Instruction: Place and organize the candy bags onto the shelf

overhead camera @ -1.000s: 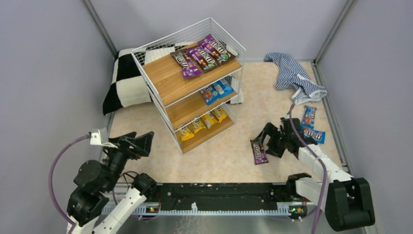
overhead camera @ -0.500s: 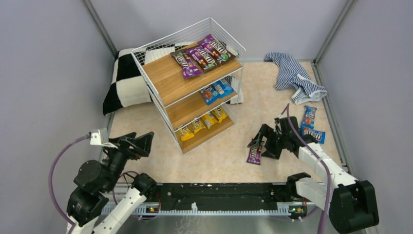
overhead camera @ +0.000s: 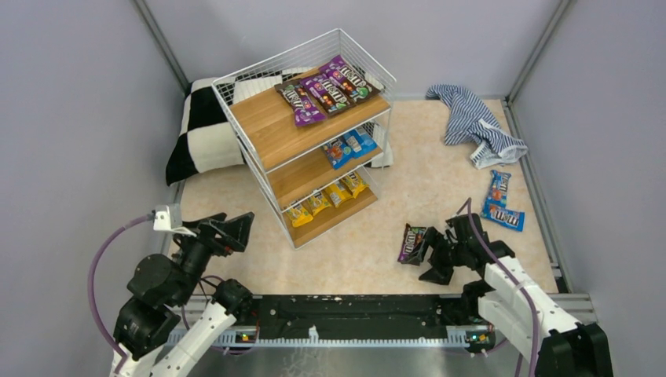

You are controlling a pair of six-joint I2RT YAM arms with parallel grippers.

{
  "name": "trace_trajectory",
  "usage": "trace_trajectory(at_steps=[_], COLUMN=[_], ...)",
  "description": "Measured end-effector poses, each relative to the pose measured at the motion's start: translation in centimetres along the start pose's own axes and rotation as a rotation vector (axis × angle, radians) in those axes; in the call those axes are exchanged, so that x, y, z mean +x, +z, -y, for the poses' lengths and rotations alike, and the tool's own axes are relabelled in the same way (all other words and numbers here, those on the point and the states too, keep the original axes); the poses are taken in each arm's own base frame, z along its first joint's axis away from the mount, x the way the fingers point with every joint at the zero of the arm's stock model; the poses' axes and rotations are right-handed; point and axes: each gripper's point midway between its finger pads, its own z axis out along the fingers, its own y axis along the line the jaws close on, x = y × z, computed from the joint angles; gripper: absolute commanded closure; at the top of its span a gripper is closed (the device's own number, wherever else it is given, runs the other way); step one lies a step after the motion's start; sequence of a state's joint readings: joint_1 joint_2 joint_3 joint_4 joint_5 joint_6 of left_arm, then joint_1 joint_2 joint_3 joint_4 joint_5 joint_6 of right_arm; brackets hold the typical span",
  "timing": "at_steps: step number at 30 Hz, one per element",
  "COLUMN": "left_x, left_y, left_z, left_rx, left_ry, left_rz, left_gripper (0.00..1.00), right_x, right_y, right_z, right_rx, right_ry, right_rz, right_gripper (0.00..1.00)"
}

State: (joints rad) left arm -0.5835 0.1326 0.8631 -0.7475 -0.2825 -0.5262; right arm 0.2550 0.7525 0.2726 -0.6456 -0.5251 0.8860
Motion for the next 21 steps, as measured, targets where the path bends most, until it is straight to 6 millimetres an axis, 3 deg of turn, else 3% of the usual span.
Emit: trace_trajectory(at_steps=[10, 21], left_x=[-0.1, -0.9], left_y=[-0.1, -0.4], left_z=[0.0, -0.1], left_rx=[-0.003, -0.013], left_ry=[0.000, 0.004], left_rz=[0.003, 0.022], left_gripper=[0.02, 0.02], right_x=[-1.7, -4.6], right_y=[1.2, 1.3], right_z=[-0.7, -0.9], right_rx=[-0.056, -0.106], right_ry=[0.027, 0.098], right_rz=[0.079, 0.273], right_gripper=[0.46, 0.49])
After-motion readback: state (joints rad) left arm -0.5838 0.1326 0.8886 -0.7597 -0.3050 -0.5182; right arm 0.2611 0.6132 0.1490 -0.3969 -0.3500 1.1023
